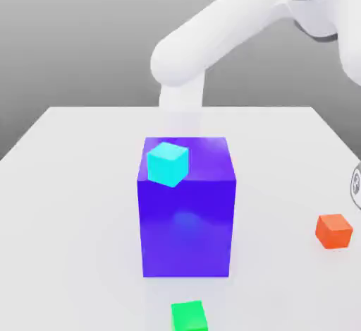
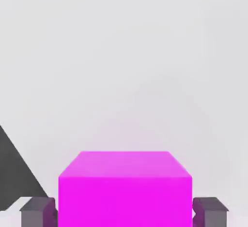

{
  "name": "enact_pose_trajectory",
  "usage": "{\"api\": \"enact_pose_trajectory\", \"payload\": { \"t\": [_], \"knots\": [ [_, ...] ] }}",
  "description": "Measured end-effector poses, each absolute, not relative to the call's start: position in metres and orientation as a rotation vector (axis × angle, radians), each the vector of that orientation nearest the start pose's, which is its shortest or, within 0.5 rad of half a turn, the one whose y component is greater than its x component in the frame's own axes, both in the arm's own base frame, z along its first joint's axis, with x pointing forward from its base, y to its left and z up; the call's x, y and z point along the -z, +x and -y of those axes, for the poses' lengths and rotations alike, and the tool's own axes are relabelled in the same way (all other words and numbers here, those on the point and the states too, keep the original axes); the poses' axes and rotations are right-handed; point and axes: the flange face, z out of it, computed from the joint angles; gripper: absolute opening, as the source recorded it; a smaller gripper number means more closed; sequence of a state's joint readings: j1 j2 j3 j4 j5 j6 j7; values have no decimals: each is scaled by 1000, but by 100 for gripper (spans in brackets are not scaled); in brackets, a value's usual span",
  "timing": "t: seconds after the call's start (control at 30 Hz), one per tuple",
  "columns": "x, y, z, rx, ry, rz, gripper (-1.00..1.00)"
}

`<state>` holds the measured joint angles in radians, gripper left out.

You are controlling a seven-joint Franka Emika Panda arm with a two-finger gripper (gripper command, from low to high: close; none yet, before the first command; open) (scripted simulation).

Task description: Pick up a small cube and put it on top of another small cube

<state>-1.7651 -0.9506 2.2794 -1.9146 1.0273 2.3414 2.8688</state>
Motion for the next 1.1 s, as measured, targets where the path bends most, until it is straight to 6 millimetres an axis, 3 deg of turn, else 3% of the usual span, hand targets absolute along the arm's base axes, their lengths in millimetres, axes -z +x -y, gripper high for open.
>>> {"api": "enact_pose_trajectory", "payload": {
  "t": [0.1,0.3,0.5,0.67,0.7,0.8,1.03,1.07,1.1],
  "knots": [
    [-130,515,-310,7,-307,-3125,-100],
    [-189,517,-304,7,-294,-3125,-100],
    [-232,534,-160,26,15,-3120,-100],
    [-243,510,-35,12,271,-3124,-100],
    [-240,506,-24,11,295,-3124,-100],
    [-224,503,-13,16,316,-3125,-100],
    [-184,502,-12,10,320,-3125,-100],
    [-179,502,-13,7,320,-3125,100],
    [-179,502,-13,7,320,-3125,100]
  ]
}}
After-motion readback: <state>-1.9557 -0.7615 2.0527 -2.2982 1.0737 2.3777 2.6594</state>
